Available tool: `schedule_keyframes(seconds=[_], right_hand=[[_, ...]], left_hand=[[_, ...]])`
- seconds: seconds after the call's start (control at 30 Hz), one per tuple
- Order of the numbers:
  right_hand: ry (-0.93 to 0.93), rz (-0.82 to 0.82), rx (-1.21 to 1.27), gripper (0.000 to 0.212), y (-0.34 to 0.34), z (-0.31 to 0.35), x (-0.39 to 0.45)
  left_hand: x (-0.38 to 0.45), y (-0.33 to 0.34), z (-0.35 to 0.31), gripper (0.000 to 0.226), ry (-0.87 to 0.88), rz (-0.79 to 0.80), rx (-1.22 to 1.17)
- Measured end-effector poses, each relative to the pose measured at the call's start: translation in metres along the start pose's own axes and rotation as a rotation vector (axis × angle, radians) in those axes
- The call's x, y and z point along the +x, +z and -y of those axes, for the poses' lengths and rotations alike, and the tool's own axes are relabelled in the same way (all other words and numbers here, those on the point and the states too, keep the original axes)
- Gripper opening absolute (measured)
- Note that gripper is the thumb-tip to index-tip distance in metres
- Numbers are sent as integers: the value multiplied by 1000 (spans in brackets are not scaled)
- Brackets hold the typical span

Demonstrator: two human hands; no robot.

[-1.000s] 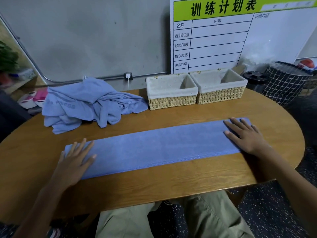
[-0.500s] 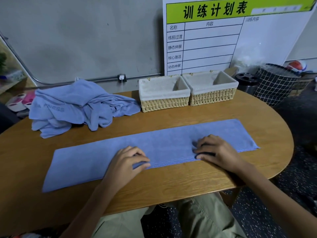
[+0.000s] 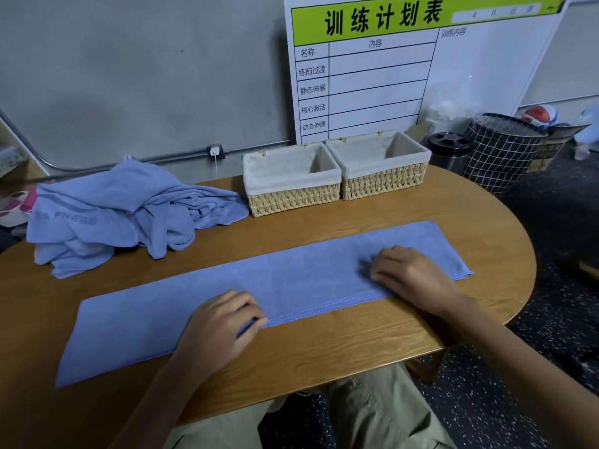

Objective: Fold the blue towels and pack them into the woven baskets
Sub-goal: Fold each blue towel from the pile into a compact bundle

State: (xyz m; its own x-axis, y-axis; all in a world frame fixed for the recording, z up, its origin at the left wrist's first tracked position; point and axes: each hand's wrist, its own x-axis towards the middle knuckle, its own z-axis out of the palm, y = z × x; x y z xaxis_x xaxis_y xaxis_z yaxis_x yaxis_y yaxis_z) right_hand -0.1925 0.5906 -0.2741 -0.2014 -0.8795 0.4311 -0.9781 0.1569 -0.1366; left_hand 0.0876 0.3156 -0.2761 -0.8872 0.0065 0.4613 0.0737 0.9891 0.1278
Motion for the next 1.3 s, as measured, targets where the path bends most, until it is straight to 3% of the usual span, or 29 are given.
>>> schedule_keyframes(seconds=[0.13, 0.27, 0.43, 0.6, 0.8, 0.93, 1.13, 1.3], right_hand=[[445, -100, -44, 15, -21, -62, -8], [722, 37, -11, 21, -41, -105, -1], [630, 247, 62, 26, -48, -142, 11], [654, 240, 213, 21, -49, -153, 13], [723, 162, 640, 11, -48, -159, 8], [718, 152, 710, 8, -51, -159, 11], [710, 87, 803, 9, -47, -163, 10], [725, 68, 821, 13, -46, -163, 7]], left_hand=[[42, 14, -37, 24, -24, -17, -25], [117, 58, -108, 23, 51, 54, -150], [201, 117, -178, 34, 87, 175, -151], [233, 146, -202, 31, 90, 175, -112], [235, 158, -198, 23, 223, 81, -8], [233, 165, -197, 24, 216, 4, -2], [233, 160, -202, 38, 79, 124, -93], [239, 160, -206, 24, 77, 111, -142]])
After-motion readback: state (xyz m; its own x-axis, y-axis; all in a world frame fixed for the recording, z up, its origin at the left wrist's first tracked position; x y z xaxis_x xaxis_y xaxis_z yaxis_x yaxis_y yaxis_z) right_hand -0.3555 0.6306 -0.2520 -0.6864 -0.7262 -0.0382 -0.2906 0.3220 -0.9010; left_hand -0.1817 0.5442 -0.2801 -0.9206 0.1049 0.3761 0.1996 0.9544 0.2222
